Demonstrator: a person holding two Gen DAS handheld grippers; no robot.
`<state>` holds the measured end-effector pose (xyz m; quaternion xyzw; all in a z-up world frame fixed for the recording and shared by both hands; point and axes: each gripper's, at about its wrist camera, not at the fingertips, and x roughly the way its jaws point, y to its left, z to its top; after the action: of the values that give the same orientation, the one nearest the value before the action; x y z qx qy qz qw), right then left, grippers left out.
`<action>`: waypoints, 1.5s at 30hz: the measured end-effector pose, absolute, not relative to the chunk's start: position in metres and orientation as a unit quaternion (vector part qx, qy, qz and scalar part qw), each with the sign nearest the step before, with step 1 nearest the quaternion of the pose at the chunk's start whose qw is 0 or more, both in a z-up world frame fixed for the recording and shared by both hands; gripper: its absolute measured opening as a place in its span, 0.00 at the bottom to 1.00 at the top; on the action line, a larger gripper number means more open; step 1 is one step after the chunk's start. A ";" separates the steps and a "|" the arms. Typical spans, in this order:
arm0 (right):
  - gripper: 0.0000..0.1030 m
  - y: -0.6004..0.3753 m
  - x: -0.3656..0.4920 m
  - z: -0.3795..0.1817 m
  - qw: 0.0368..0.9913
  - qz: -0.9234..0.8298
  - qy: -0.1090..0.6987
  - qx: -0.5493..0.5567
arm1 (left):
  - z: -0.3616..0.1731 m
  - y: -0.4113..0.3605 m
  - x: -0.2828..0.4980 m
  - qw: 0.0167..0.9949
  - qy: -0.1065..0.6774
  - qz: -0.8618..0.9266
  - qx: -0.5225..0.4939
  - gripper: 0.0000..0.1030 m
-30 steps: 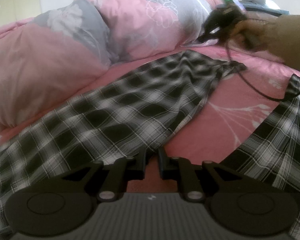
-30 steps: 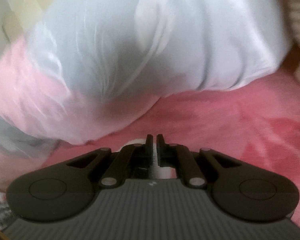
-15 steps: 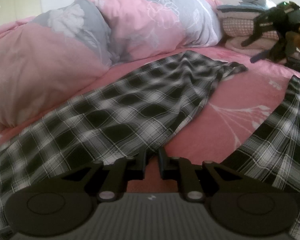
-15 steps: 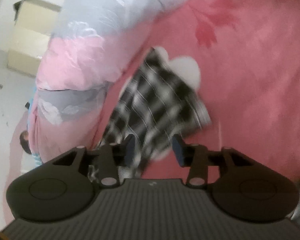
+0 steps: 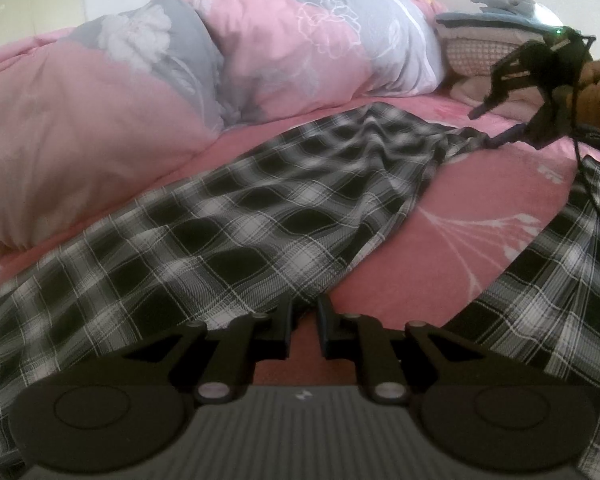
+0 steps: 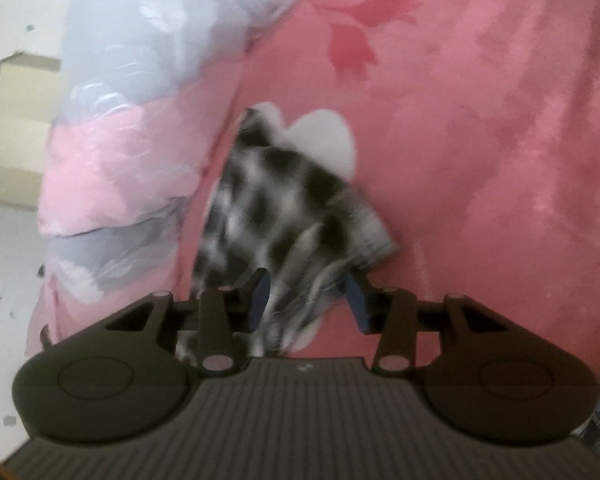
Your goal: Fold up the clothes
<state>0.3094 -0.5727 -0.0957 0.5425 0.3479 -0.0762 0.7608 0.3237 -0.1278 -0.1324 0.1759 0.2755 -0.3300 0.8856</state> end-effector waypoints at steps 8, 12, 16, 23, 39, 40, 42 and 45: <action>0.38 -0.575 0.312 -0.106 0.767 -0.090 0.348 0.531 | -0.132 -0.128 0.324 0.886 0.275 -0.330 0.177 0.14; 0.03 -0.566 0.328 -0.090 0.823 -0.074 0.347 0.445 | -0.132 -0.128 0.324 0.885 0.276 -0.331 0.175 0.14; 0.01 -0.553 0.327 -0.039 0.923 -0.049 0.258 0.281 | -0.132 -0.127 0.325 0.885 0.277 -0.332 0.172 0.14; 0.06 -0.594 0.309 -0.067 0.890 -0.079 0.298 0.337 | -0.132 -0.127 0.326 0.885 0.277 -0.332 0.172 0.14; 0.03 -0.542 0.358 -0.039 0.919 0.016 0.330 0.214 | -0.132 -0.126 0.327 0.885 0.278 -0.334 0.168 0.14; 0.03 -0.537 0.358 -0.024 0.935 0.029 0.303 0.180 | -0.132 -0.125 0.327 0.885 0.279 -0.335 0.167 0.14; 0.05 -0.523 0.353 -0.003 0.961 0.056 0.254 0.092 | -0.132 -0.125 0.327 0.884 0.280 -0.335 0.165 0.14; 0.09 -0.509 0.341 -0.008 0.967 0.049 0.246 -0.043 | -0.132 -0.125 0.327 0.884 0.280 -0.335 0.165 0.14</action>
<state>0.3413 -0.5085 -0.0084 -0.0432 0.2462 0.0489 0.9670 0.3269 -0.1247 -0.1316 0.1653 0.2798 -0.3354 0.8843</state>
